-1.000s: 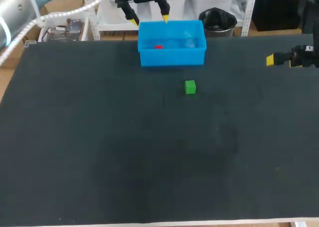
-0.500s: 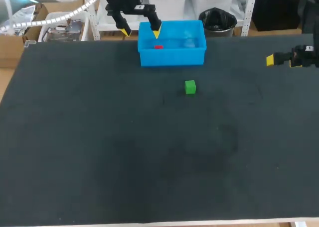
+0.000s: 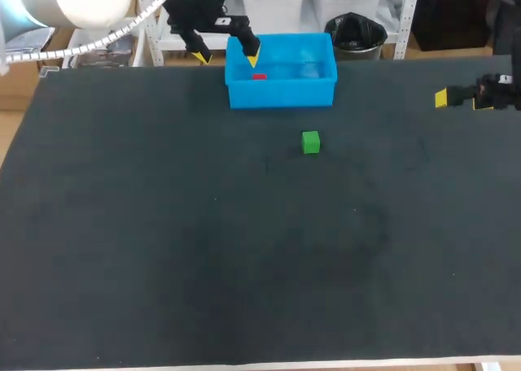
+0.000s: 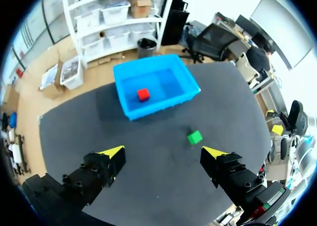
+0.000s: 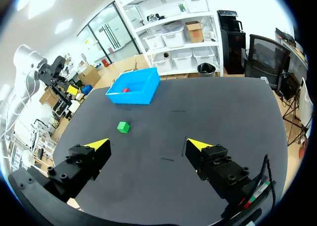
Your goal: Use the left arm to pick the red cube and place it into the blue plastic box first, then use the right arm to grasp the green cube and put it into the same blue plastic box after the first action is fully finished.
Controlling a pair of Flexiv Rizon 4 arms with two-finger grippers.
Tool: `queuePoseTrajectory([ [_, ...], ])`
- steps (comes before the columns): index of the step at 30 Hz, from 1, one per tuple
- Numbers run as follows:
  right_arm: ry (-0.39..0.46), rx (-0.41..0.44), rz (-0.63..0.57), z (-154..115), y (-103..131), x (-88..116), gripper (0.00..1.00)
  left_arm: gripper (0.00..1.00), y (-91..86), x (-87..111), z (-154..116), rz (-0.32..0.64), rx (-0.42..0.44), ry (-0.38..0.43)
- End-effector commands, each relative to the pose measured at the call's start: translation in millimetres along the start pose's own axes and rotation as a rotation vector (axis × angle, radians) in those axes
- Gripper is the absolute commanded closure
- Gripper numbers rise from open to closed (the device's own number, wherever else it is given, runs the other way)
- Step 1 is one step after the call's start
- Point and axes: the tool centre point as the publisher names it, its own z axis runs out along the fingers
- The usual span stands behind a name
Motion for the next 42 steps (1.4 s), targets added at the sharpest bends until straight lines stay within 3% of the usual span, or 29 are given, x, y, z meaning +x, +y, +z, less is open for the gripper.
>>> queuePoseTrajectory([
  [1,0.001,0.009,0.002,-0.7,2.0,0.1,0.00,0.00,0.3,2.3,-0.2,-0.001,0.001,-0.007],
  [13,0.001,0.009,0.002,-0.7,2.0,0.1,0.00,0.00,-28.7,3.8,11.9,-0.005,-0.016,-0.014],
  [22,0.001,0.009,0.002,-0.7,2.0,0.1,0.00,0.00,-39.5,8.9,12.1,0.084,0.084,-0.135],
  [34,0.001,0.009,0.002,-0.7,2.0,0.1,0.00,0.00,-19.7,23.8,9.2,0.186,0.176,-0.221],
  [42,0.001,0.009,0.002,-0.7,2.0,0.1,0.00,0.00,-3.0,34.4,6.0,0.288,0.247,-0.233],
])
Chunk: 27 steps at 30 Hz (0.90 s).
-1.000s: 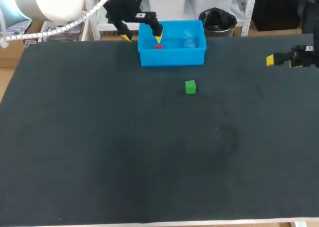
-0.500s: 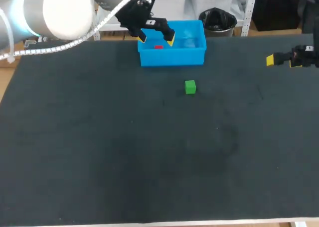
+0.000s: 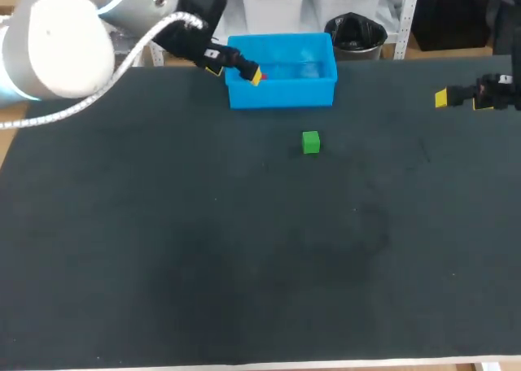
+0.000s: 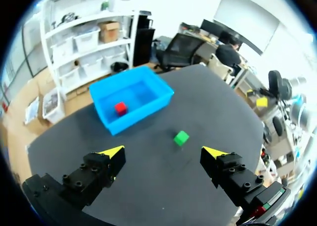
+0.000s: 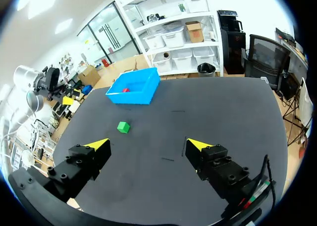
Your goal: Use the left arm to pick the red cube and place it into the blue plastic box first, then use the right arm to grasp the green cube and put it into the same blue plastic box after the first action is fully finished.
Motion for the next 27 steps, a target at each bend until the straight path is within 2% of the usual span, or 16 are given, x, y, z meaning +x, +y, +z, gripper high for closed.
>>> queuePoseTrajectory([
  [1,0.001,0.009,0.002,-0.7,2.0,0.1,0.00,0.00,9.2,11.8,-7.8,0.031,0.087,-0.046],
  [12,0.001,0.009,0.002,-0.7,2.0,0.1,0.00,0.00,32.0,28.0,-23.0,0.141,0.171,-0.034],
  [18,0.001,0.009,0.002,-0.7,2.0,0.1,0.00,0.00,43.5,45.7,-27.4,0.216,0.189,0.010],
  [27,0.001,0.009,0.002,-0.7,2.0,0.1,0.00,0.00,53.2,62.0,-27.5,0.226,0.196,0.033],
])
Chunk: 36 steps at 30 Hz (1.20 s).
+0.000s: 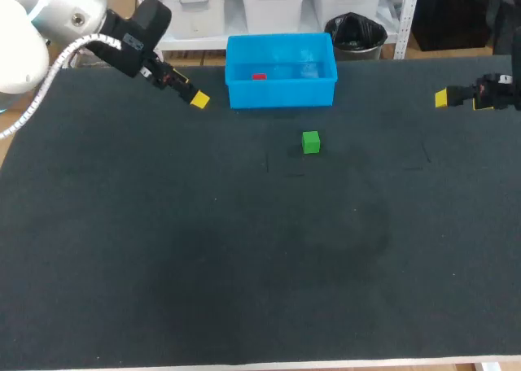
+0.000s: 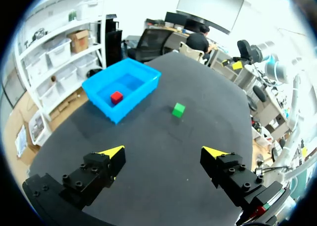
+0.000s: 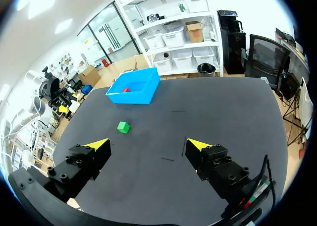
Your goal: Use the left arm to pick the red cube and place it into the blue plastic box first, then use the right arm to grasp the green cube and put it into the same blue plastic box after the first action is fully finished.
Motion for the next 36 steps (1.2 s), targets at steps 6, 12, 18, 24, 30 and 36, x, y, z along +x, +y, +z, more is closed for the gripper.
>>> queuePoseTrajectory([
  [6,0.001,0.009,0.002,-0.7,2.0,0.1,0.00,0.00,4.1,5.0,-0.2,0.003,0.030,-0.016],
  [12,0.001,0.009,0.002,-0.7,2.0,0.1,0.00,0.00,4.1,5.0,-0.2,0.003,0.030,-0.016],
  [18,0.001,0.009,0.002,-0.7,2.0,0.1,0.00,0.00,4.1,5.0,-0.2,0.003,0.030,-0.016],
  [24,0.001,0.009,0.002,-0.7,2.0,0.1,0.00,0.00,4.1,5.0,-0.2,0.003,0.030,-0.016],
  [30,0.001,0.009,0.002,-0.7,2.0,0.1,0.00,0.00,4.1,5.0,-0.2,0.003,0.030,-0.016],
  [36,0.001,0.009,0.002,-0.7,2.0,0.1,0.00,0.00,4.1,5.0,-0.2,0.003,0.030,-0.016],
])
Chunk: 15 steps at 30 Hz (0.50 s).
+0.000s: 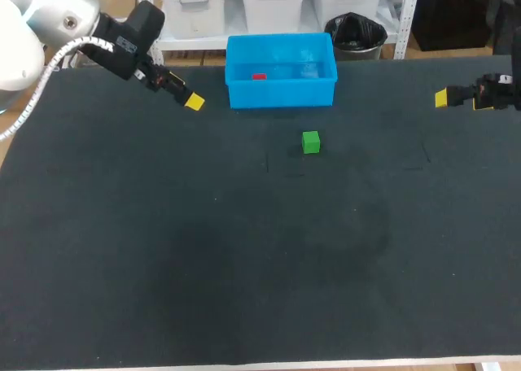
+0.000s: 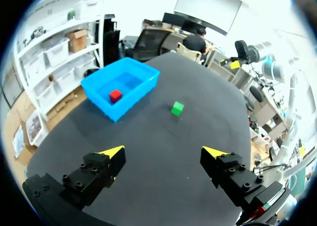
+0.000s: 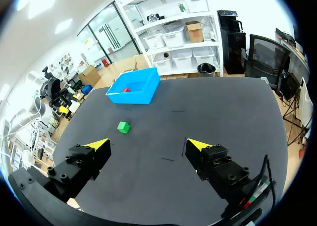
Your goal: Use the left arm to pick the red cube and place it into the blue plastic box first, then use the right arm to grasp the green cube and put it into the same blue plastic box after the first action is fully finished.
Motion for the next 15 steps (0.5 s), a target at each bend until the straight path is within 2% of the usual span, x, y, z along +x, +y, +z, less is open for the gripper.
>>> queuePoseTrajectory([
  [1,0.003,0.007,-0.001,1.6,1.8,0.1,0.00,0.00,0.6,0.4,0.0,0.002,0.001,-0.002],
  [15,0.109,-0.003,-0.071,32.7,12.8,-19.5,0.00,0.00,0.6,0.4,0.0,0.002,0.001,-0.002],
])
